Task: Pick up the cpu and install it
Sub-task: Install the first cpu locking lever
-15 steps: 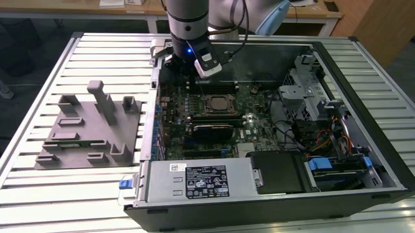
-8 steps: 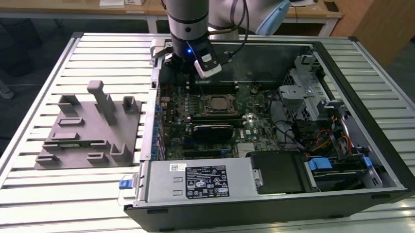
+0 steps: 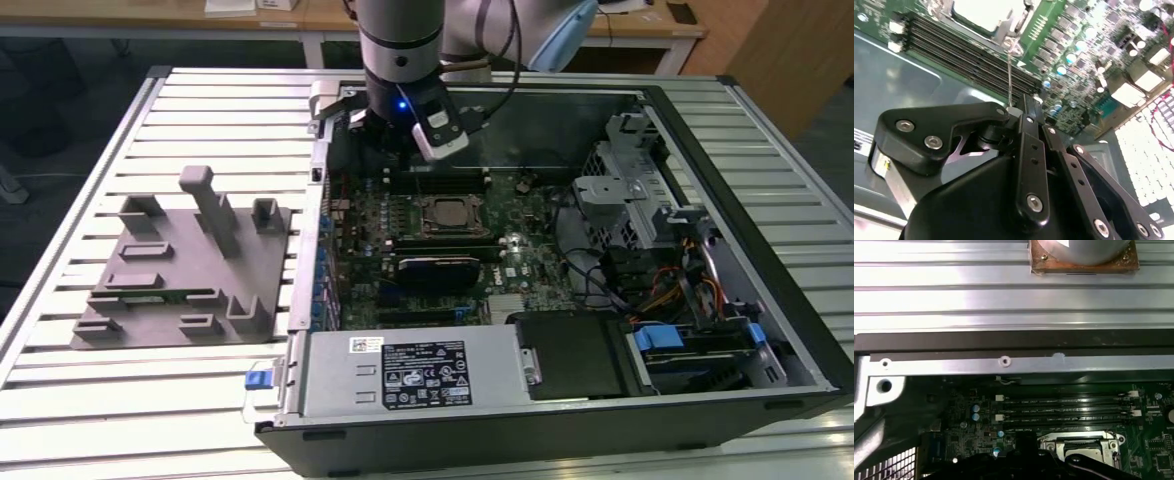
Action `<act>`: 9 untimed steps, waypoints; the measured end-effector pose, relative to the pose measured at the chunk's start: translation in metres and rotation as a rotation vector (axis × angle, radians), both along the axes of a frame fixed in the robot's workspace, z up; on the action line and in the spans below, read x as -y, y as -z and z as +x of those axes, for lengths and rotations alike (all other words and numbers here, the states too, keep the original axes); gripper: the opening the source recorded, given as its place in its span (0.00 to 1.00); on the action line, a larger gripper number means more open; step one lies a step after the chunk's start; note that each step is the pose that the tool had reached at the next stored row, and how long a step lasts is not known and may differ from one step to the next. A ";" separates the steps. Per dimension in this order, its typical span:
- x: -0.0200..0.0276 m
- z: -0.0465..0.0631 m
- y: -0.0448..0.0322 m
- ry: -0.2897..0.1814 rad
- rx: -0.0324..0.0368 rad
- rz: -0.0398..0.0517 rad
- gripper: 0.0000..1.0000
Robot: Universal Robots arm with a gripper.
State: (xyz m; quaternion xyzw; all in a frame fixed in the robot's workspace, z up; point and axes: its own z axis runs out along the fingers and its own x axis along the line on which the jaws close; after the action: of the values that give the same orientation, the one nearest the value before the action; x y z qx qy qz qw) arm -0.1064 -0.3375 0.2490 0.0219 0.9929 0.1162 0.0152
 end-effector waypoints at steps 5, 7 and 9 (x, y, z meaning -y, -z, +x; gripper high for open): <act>0.0000 0.018 0.0000 0.000 -0.0046 0.0000 0.11; 0.0000 0.023 0.0000 0.000 -0.0056 -0.0002 0.11; 0.0000 0.027 0.0000 0.000 -0.0061 -0.0006 0.11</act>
State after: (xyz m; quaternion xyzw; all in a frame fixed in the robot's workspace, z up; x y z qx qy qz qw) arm -0.0791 -0.3375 0.2490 0.0223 0.9929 0.1159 0.0122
